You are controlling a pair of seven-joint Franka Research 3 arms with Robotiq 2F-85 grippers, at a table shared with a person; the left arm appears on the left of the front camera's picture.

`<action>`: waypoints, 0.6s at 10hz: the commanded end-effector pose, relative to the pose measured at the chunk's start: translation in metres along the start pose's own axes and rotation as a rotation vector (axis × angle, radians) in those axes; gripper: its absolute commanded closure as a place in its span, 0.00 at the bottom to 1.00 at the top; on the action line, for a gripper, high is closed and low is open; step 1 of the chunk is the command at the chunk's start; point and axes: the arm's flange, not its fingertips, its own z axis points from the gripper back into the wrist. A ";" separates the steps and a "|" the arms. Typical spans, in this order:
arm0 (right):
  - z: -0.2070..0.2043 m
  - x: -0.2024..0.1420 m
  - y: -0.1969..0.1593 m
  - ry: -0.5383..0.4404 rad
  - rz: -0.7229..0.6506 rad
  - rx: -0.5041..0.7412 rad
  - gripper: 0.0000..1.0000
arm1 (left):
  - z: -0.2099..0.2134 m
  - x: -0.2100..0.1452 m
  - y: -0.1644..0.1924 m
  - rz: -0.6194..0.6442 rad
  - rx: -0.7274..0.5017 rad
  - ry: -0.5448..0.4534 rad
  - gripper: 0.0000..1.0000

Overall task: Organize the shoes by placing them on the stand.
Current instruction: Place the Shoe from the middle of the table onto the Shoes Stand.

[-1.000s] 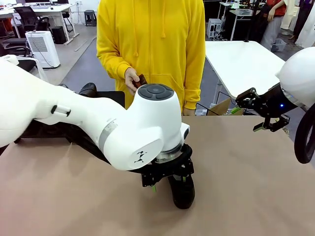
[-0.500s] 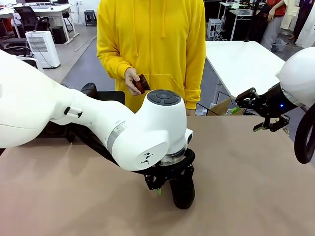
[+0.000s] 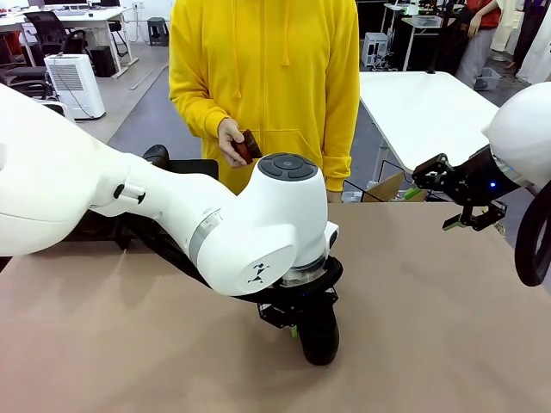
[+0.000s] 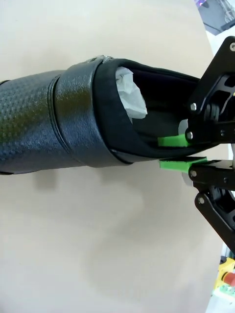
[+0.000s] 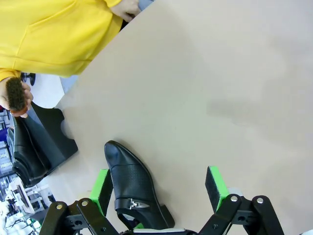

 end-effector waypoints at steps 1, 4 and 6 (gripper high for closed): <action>-0.001 0.001 -0.004 0.011 0.021 0.018 0.00 | 0.000 0.006 -0.002 -0.012 -0.003 -0.002 1.00; -0.001 0.001 -0.004 0.011 0.021 0.018 0.00 | 0.017 0.001 0.006 -0.036 0.034 0.094 1.00; -0.001 0.001 -0.004 0.011 0.021 0.018 0.00 | 0.078 0.005 0.032 -0.114 -0.045 0.034 1.00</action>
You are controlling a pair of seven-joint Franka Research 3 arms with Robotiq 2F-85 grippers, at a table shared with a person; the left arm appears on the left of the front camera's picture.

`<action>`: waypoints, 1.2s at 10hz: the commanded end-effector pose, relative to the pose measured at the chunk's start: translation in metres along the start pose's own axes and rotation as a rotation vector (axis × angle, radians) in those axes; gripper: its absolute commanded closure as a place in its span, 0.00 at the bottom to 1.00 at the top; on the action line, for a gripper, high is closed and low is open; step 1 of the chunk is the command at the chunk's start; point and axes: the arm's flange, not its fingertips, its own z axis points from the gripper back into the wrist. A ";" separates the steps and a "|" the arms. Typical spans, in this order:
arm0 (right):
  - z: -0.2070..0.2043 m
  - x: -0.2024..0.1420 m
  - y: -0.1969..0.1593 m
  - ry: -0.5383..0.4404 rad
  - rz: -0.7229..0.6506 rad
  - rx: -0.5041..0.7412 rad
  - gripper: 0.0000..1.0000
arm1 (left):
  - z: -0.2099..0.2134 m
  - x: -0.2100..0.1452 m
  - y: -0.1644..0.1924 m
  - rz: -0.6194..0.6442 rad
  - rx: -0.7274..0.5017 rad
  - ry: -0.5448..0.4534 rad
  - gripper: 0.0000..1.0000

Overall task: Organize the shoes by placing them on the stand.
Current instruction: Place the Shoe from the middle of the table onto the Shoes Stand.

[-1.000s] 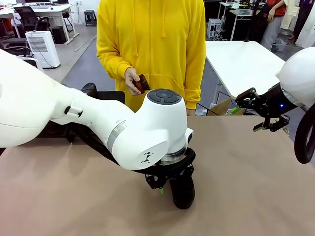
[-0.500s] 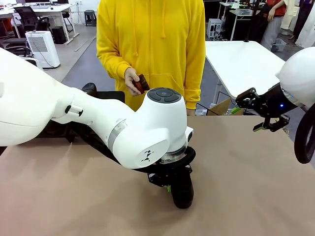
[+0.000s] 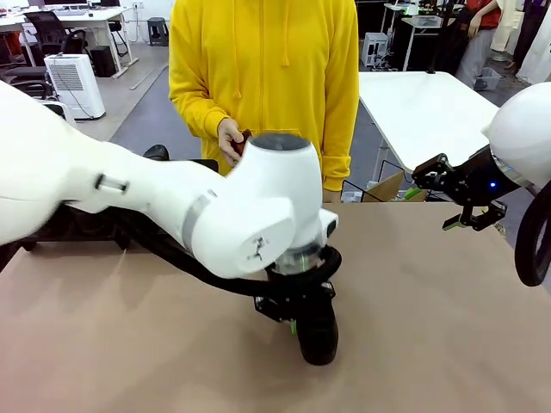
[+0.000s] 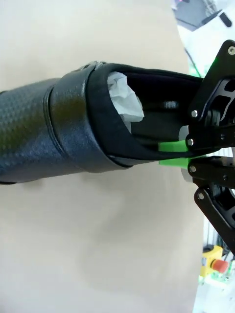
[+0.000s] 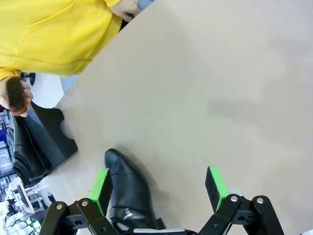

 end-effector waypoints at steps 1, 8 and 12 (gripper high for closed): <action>-0.001 0.001 -0.003 0.011 0.021 0.018 0.00 | 0.069 0.013 0.041 -0.100 -0.036 -0.133 1.00; -0.001 0.001 -0.003 0.011 0.021 0.018 0.00 | 0.098 0.166 0.152 -0.158 0.175 -0.527 1.00; -0.001 0.001 -0.003 0.011 0.021 0.018 0.00 | 0.077 0.192 0.171 -0.102 0.177 -0.600 1.00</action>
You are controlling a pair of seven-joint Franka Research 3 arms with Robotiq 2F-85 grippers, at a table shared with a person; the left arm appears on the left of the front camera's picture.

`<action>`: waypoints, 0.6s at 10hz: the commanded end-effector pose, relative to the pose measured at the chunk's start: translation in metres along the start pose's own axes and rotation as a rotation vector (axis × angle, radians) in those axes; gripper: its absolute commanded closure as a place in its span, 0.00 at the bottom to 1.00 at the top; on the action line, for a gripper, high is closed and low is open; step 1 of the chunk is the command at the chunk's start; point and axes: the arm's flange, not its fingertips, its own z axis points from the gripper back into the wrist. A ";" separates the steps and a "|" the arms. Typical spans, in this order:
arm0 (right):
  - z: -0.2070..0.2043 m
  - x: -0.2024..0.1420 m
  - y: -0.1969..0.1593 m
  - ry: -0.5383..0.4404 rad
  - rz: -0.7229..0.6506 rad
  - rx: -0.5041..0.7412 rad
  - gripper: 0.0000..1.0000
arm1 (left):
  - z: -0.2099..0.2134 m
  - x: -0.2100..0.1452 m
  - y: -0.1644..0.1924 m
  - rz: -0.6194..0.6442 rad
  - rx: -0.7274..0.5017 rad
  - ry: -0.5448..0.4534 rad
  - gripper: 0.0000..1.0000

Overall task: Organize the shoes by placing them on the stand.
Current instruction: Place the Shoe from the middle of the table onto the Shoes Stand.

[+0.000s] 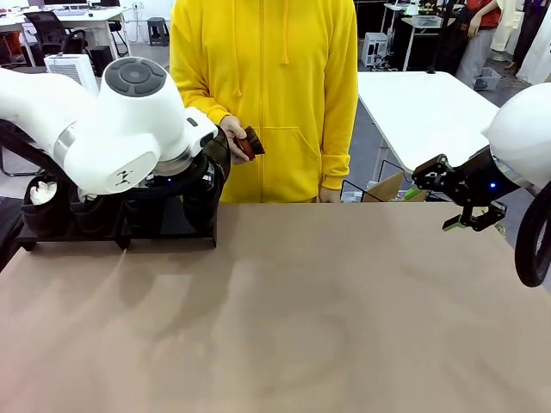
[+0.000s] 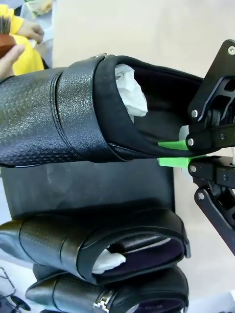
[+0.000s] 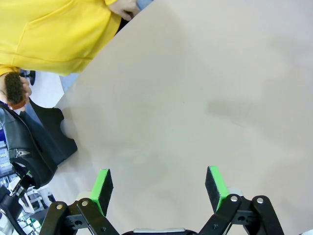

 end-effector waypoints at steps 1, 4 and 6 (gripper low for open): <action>0.000 0.002 -0.003 0.009 0.020 0.019 0.00 | -0.010 0.005 0.001 0.035 0.051 -0.044 1.00; 0.000 0.002 -0.003 0.009 0.020 0.019 0.00 | -0.022 0.013 0.014 0.068 0.081 -0.053 1.00; 0.000 0.002 -0.003 0.009 0.020 0.019 0.00 | -0.031 0.019 0.019 0.087 0.101 -0.067 1.00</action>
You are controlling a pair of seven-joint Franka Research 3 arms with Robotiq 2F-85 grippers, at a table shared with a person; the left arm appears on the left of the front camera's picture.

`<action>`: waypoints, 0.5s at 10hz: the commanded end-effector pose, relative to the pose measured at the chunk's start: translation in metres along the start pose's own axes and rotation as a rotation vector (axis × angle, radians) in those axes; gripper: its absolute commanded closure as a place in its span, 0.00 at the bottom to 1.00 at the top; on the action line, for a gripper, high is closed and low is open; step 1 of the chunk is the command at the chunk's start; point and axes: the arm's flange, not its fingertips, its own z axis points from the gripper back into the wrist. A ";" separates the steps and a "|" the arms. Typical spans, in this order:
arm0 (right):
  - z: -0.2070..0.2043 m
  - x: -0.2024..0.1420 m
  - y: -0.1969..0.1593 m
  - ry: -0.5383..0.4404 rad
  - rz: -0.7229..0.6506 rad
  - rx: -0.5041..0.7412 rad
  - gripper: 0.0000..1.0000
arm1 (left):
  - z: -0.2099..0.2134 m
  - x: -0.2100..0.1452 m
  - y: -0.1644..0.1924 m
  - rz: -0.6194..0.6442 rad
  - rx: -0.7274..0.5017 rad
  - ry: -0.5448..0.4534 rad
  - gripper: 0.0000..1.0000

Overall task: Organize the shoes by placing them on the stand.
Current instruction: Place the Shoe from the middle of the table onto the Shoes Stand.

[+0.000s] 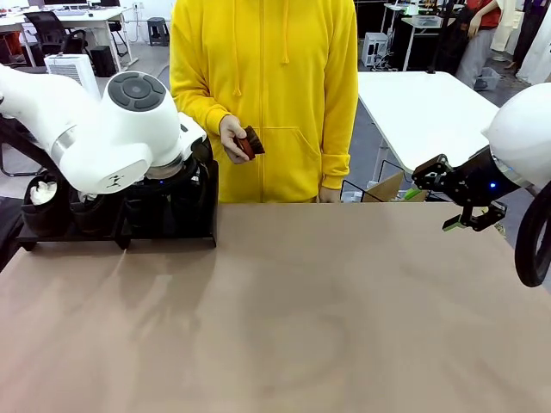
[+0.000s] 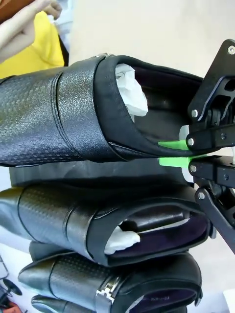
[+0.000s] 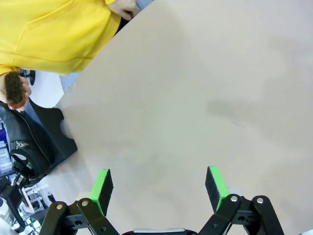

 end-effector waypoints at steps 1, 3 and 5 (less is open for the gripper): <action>0.000 0.002 -0.003 0.009 0.020 0.019 0.00 | -0.006 0.010 -0.002 0.036 0.037 -0.029 1.00; 0.000 0.002 -0.003 0.009 0.020 0.019 0.00 | -0.010 0.008 -0.003 0.033 0.040 -0.020 1.00; 0.000 0.002 -0.003 0.009 0.020 0.019 0.00 | -0.012 0.007 -0.002 0.046 0.036 0.003 0.95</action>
